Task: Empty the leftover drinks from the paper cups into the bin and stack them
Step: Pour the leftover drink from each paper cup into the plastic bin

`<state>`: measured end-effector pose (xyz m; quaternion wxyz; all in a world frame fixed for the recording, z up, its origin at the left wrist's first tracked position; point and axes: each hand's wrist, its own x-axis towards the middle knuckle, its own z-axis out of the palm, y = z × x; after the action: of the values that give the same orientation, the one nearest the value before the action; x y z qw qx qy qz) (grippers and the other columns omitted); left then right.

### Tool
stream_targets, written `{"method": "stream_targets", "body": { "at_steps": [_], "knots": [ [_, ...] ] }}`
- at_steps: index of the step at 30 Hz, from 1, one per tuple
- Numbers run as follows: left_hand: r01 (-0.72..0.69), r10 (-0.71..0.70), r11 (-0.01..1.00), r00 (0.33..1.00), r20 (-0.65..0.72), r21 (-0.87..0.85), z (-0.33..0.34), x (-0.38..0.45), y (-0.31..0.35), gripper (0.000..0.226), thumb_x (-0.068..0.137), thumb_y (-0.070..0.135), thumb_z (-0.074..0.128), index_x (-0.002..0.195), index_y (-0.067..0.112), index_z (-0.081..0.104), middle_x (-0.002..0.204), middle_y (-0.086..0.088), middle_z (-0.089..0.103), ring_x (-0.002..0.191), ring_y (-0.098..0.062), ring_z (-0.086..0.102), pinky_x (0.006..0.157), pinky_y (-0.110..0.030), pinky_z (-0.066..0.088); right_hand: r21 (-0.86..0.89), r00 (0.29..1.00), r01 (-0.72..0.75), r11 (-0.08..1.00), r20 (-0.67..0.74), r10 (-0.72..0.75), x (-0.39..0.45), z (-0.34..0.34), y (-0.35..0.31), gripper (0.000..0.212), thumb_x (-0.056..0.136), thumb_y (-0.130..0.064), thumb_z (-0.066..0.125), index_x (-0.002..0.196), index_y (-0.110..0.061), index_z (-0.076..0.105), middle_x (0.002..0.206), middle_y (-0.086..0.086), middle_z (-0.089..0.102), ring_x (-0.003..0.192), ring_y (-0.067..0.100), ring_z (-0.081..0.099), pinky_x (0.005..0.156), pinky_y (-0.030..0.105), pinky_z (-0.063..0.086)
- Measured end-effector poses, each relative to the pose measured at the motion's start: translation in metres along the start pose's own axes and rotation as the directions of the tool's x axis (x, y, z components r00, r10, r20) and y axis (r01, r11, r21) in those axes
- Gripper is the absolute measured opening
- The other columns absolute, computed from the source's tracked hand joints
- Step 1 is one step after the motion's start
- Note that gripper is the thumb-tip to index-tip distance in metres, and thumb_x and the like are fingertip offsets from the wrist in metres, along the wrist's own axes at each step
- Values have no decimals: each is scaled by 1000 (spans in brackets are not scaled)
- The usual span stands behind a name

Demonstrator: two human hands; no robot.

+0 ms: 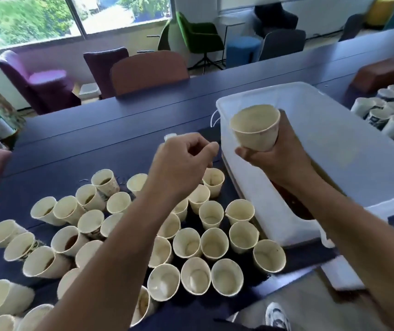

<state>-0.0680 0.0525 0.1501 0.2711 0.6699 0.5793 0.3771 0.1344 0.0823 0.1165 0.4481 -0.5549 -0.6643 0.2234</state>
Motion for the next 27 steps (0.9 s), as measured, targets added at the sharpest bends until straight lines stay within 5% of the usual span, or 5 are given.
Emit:
{"method": "stream_targets", "body": {
  "at_steps": [4,7,10,15,27],
  "knots": [
    [-31,8,995,970,242,93,34,-3,3,11,94,38,67,88,30,70,79,15,69,70,0,60,67,-24,46,-167,995,-48,985,82,63,9,-36,39,71,73,-32,86,128,-27,41,117,-9,54,106,19,56,85,32,47],
    [-101,16,978,908,419,182,57,-6,3,12,93,41,68,101,33,66,95,16,63,86,1,59,76,-22,45,-269,987,-97,958,97,127,11,-53,64,73,74,-32,86,131,-23,41,116,-7,51,107,21,53,86,36,45],
    [-148,26,961,890,455,234,76,-7,2,35,93,47,66,125,36,58,126,10,56,111,-13,56,99,-40,46,-336,980,-136,932,93,176,12,-64,81,72,76,-34,85,131,-24,39,116,-8,49,105,17,50,80,32,42],
    [-192,44,942,884,464,276,93,-8,2,69,95,53,61,154,29,34,161,8,28,145,-18,33,114,-36,33,-413,971,-182,892,71,230,13,-71,95,72,78,-34,84,132,-24,37,117,-3,50,108,24,53,86,41,49],
    [-209,2,907,870,493,366,116,-14,-17,91,92,70,50,163,27,11,169,13,3,155,-14,8,123,-36,16,-444,957,-236,864,46,285,4,-65,105,67,77,-36,83,125,-25,38,117,4,58,111,36,55,100,58,41]
  ]
}}
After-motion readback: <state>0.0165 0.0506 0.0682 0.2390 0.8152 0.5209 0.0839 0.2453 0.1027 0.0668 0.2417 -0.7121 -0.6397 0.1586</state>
